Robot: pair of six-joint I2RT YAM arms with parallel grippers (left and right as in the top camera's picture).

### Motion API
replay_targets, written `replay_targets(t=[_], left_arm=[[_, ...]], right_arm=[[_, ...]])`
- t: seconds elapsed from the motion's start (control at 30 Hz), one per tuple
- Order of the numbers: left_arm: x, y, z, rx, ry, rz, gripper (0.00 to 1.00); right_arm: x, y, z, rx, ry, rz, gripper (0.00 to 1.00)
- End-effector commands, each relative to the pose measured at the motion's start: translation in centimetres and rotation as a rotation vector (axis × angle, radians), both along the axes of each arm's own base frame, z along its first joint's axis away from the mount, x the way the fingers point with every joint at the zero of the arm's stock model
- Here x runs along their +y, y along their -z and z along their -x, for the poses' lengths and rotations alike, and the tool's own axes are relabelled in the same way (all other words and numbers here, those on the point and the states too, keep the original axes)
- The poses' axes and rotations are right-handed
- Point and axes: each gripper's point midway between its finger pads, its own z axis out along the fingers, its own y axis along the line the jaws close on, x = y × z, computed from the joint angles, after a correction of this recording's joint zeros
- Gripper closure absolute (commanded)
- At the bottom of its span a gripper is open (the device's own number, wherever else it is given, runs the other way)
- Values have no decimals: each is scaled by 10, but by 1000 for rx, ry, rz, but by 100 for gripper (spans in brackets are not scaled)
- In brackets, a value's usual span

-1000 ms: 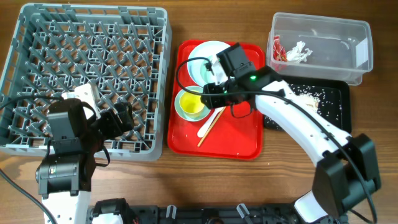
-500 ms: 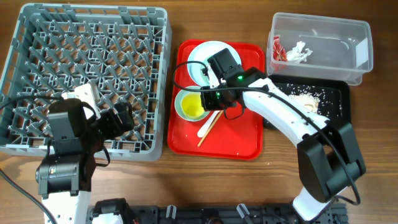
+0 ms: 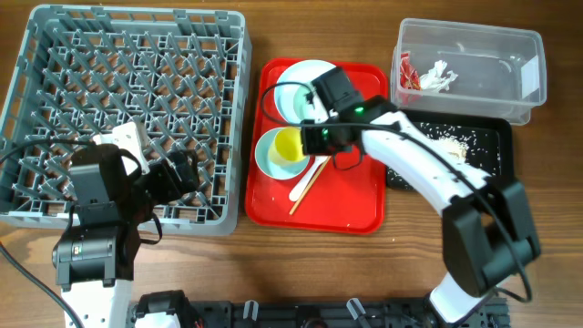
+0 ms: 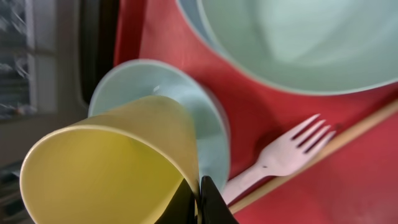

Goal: Sort waste into correct bins and load items into the dishwasher rack
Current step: 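Grasp the yellow cup with the right gripper and lift it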

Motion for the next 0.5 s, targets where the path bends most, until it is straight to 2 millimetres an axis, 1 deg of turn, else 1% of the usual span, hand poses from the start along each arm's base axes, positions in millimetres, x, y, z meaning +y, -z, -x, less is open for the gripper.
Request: replay_targets(t=[0.0,0.1,0.2,0.23,0.4,0.43,0.47], left_arm=[[-22,-12,-5,-31,95,98,0],[-37,-16,-11,-49,166,164,0],[-56,-25,-19,-84,262,246,0],[-69,-33,-24,-113,340,309,0],[-96,-52,-34,-168,500,480,0],[-102,-57,-34,-186,549,509,0],[-111,-66,-33,-216,634,557,0]], right_arm=[[-8,-83,-22,-145,34,-164,96],[-17,-112,-22,-162,35,-265,96],[-19,-130,-18,-155,4,-366,96],[-15,-140,-13,-139,-40,-447,96],[0,-163,4,-87,-144,-620,95],[3,-168,7,-82,-163,-649,96],[7,-174,10,-64,-175,-690,96]])
